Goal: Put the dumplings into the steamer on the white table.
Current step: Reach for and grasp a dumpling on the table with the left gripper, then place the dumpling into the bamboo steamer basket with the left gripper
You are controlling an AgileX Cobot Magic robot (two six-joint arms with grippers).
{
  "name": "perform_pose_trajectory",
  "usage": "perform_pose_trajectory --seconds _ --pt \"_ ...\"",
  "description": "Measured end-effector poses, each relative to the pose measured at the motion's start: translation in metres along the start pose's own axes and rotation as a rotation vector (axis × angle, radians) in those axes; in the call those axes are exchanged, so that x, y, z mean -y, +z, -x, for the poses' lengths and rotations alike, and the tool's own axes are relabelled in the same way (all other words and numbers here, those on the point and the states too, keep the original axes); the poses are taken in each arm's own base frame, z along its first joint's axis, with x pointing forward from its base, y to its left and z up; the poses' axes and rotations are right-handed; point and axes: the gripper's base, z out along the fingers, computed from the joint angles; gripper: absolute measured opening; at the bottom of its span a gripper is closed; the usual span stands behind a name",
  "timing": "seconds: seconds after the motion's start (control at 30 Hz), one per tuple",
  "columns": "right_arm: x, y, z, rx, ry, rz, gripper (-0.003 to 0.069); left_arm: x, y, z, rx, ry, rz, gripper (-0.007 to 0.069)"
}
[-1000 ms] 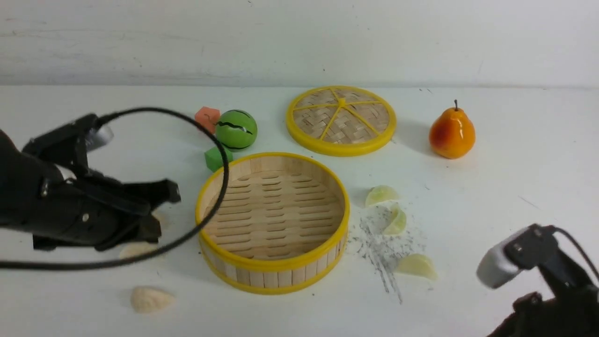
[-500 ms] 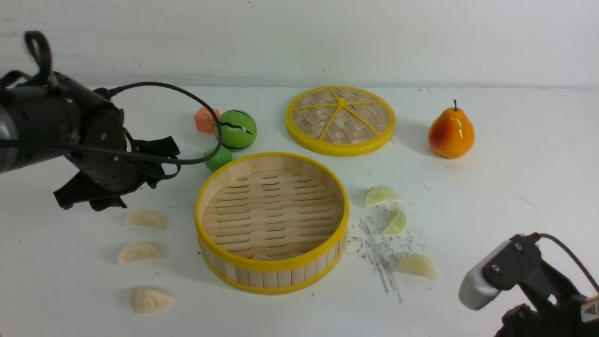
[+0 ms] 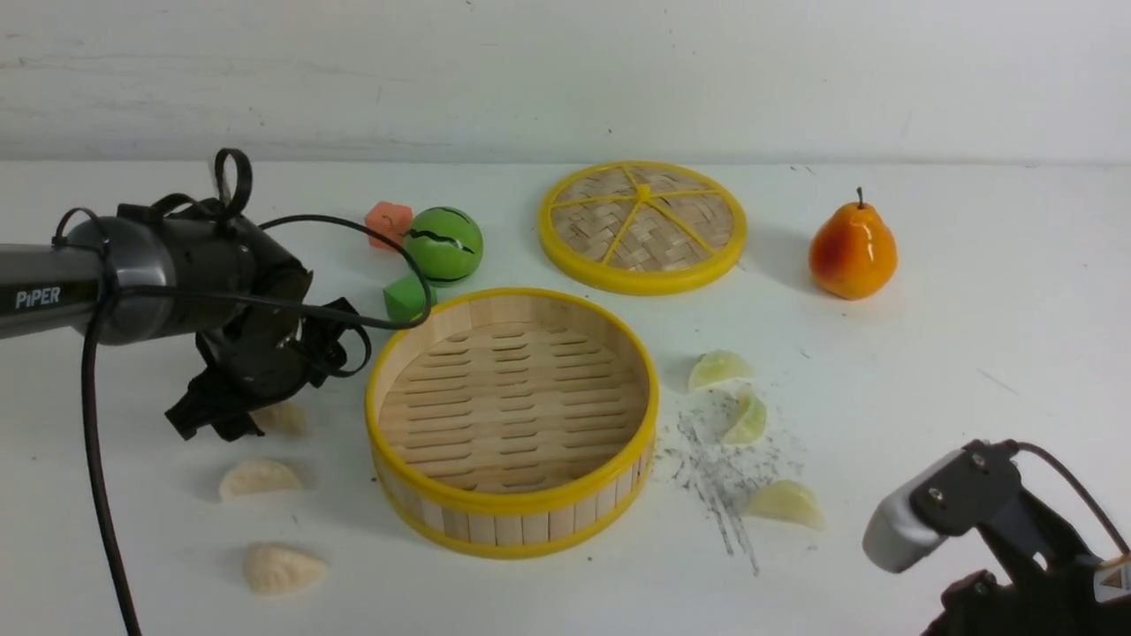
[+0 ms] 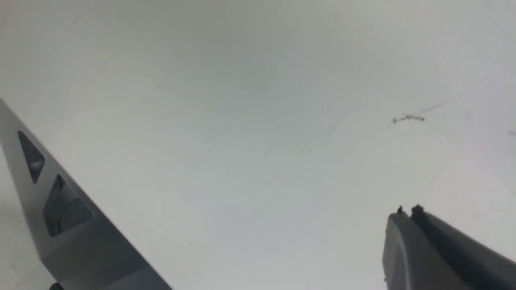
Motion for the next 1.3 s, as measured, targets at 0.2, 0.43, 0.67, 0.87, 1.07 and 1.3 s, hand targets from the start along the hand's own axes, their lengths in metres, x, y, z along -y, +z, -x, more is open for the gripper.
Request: perform_pose_trajectory --seconds 0.2,0.43,0.67,0.87,1.07,1.3 --pt "-0.001 -0.001 0.003 0.013 0.006 0.005 0.0004 -0.002 0.002 -0.001 -0.001 0.068 0.025 0.0231" --pt "-0.001 -0.001 0.003 0.018 0.011 0.008 0.0010 -0.003 0.001 0.000 0.001 0.238 0.039 0.0153" --pt "0.000 -0.001 0.005 0.043 0.012 -0.008 0.0013 0.018 -0.050 0.005 -0.005 0.378 -0.112 0.0153" --pt "0.002 -0.001 0.008 0.070 0.014 -0.023 0.0020 0.053 -0.121 -0.004 0.060 0.557 -0.360 0.0153" --pt "0.002 -0.002 0.009 0.083 0.015 -0.031 0.0023 0.073 -0.104 -0.042 -0.001 0.708 -0.412 0.0153" --pt "0.002 -0.002 0.009 0.084 0.015 -0.032 0.0031 0.078 -0.047 -0.063 -0.068 0.640 -0.366 0.0153"
